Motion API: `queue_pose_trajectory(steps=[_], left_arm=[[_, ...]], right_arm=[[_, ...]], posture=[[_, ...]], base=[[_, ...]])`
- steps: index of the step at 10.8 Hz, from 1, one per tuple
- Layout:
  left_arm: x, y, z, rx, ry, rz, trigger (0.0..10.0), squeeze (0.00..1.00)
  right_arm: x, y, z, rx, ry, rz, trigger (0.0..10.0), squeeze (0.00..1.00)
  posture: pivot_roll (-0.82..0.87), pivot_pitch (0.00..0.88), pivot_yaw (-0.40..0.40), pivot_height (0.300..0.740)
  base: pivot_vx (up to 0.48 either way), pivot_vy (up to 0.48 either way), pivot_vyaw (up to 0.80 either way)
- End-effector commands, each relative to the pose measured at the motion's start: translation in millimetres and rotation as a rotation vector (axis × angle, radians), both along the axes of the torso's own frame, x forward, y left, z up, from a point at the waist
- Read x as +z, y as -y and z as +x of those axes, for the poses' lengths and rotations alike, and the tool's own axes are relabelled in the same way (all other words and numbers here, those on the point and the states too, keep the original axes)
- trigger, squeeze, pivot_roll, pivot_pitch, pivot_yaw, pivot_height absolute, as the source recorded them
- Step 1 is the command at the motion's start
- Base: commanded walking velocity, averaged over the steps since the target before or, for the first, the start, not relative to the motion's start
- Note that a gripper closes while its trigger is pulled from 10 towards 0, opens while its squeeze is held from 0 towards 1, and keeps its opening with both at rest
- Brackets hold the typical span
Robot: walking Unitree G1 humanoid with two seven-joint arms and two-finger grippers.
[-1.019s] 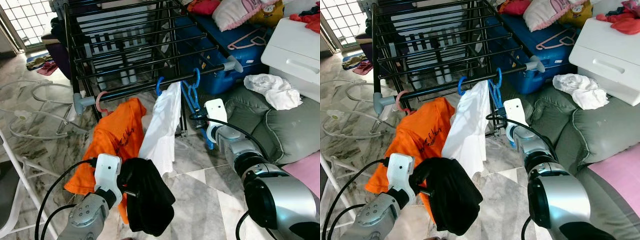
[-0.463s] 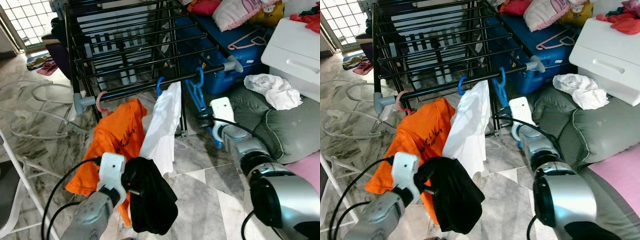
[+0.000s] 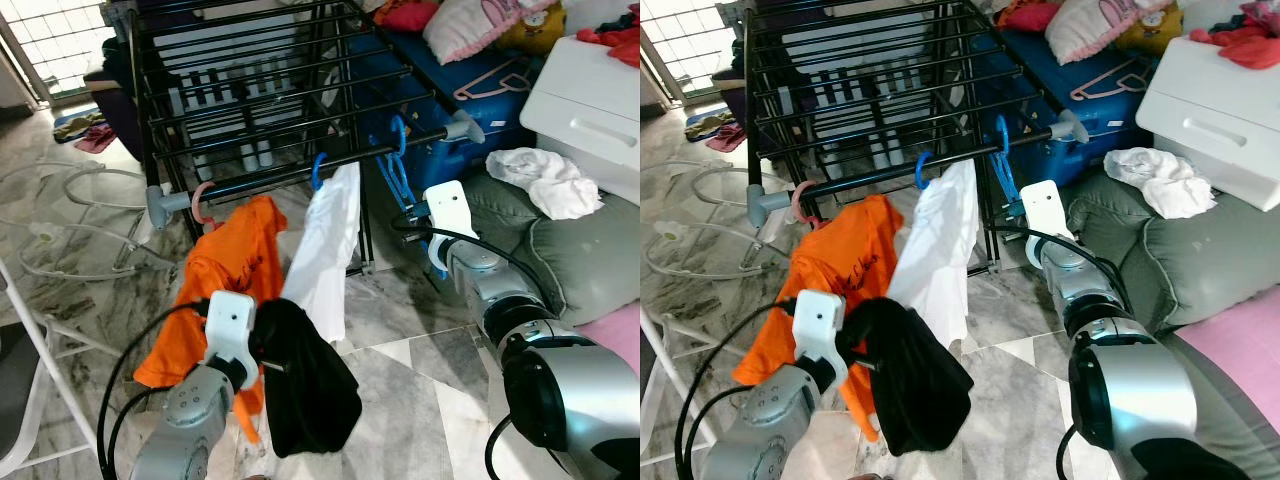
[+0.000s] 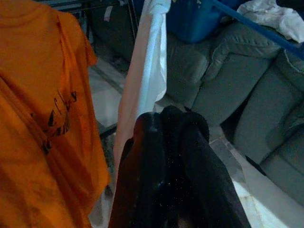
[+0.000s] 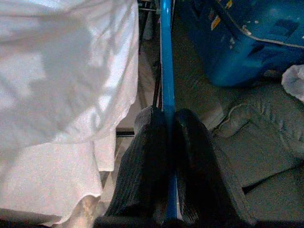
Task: Hang hanger
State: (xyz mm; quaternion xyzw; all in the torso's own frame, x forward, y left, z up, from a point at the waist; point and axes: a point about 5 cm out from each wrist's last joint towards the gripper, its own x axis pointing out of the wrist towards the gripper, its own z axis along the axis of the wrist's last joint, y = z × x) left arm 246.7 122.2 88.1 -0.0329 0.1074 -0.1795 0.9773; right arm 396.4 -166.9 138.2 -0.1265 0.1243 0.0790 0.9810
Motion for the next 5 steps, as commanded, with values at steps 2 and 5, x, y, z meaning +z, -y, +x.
queue_pose_trajectory(steps=[2,5], left_arm=[[-1.9,-2.5,-1.6,0.029,0.019,0.005,10.0,0.0],[-5.5,1.1,-0.3,0.01,0.019,0.007,10.0,0.0]], right_arm=[[28.4,-7.2,7.7,0.07,0.148,0.0,10.0,0.0],[10.2,-3.2,-6.2,0.104,0.217,0.033,10.0,0.0]], posture=[[0.08,0.0,0.041,0.74],[0.04,0.0,0.056,0.74]], base=[[0.0,0.0,0.0],[0.0,0.0,0.0]])
